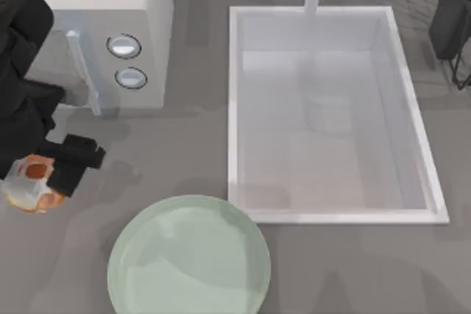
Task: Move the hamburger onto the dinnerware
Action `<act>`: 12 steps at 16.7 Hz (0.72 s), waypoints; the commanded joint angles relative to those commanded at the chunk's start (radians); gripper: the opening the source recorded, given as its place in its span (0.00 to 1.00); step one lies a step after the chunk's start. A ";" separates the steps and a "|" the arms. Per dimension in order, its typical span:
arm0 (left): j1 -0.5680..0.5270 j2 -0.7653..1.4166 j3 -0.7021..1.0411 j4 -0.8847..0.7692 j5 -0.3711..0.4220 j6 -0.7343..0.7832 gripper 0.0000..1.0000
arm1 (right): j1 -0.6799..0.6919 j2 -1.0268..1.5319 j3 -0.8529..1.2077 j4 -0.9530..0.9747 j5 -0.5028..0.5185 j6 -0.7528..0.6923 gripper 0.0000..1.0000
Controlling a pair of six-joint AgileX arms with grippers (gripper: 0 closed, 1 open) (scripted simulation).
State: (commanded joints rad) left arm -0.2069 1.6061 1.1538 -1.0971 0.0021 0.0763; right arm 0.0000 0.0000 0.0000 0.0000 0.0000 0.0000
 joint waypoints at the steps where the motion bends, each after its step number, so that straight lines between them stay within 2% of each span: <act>1: -0.012 0.007 0.006 -0.003 -0.001 -0.031 0.00 | 0.000 0.000 0.000 0.000 0.000 0.000 1.00; 3: -0.044 0.029 0.023 -0.013 -0.002 -0.125 0.00 | 0.000 0.000 0.000 0.000 0.000 0.000 1.00; 6: -0.107 0.069 0.051 -0.031 -0.005 -0.345 0.00 | 0.000 0.000 0.000 0.000 0.000 0.000 1.00; 9: -0.184 0.106 0.070 -0.045 -0.008 -0.656 0.00 | 0.000 0.000 0.000 0.000 0.000 0.000 1.00; 12: -0.266 0.136 0.075 -0.055 -0.010 -1.028 0.00 | 0.000 0.000 0.000 0.000 0.000 0.000 1.00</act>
State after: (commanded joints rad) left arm -0.4729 1.7419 1.2288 -1.1520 -0.0074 -0.9519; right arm 0.0000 0.0000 0.0000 0.0000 0.0000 0.0000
